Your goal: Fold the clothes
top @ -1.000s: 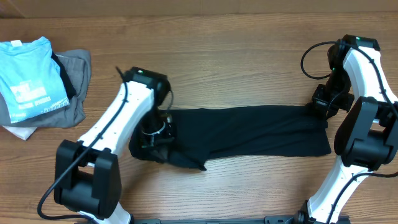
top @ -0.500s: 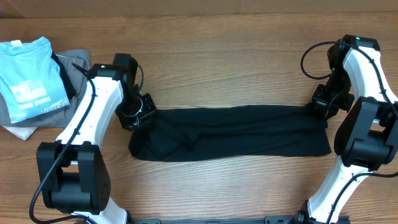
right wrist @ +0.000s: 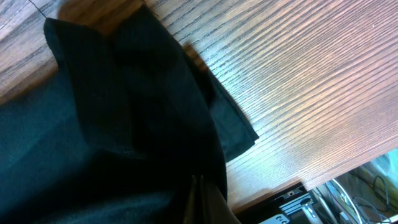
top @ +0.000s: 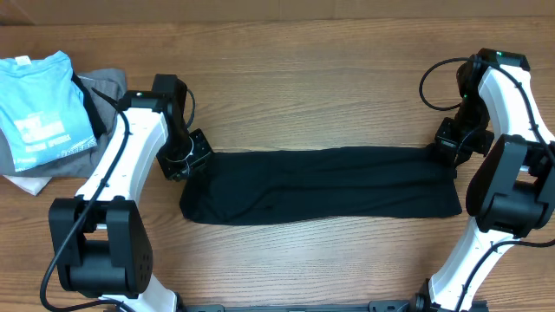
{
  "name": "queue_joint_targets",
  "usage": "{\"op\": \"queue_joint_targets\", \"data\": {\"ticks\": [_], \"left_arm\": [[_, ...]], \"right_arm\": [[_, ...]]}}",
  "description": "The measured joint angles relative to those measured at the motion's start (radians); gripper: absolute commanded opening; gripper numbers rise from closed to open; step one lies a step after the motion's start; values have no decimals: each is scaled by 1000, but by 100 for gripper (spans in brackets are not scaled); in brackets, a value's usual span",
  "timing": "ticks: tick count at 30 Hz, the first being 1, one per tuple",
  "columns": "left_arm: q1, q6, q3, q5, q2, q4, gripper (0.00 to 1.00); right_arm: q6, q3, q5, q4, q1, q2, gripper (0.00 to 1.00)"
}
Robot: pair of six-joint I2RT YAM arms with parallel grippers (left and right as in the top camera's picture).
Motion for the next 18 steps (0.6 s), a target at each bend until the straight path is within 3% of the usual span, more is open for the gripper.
{"op": "queue_joint_targets", "data": {"ticks": [5, 18], "left_arm": [[0, -13, -32, -19, 0, 18, 12], [0, 24, -26, 20, 0, 17, 15]], "right_arm": [[0, 0, 0, 0, 0, 0, 5], [-1, 0, -4, 2, 0, 0, 5]]}}
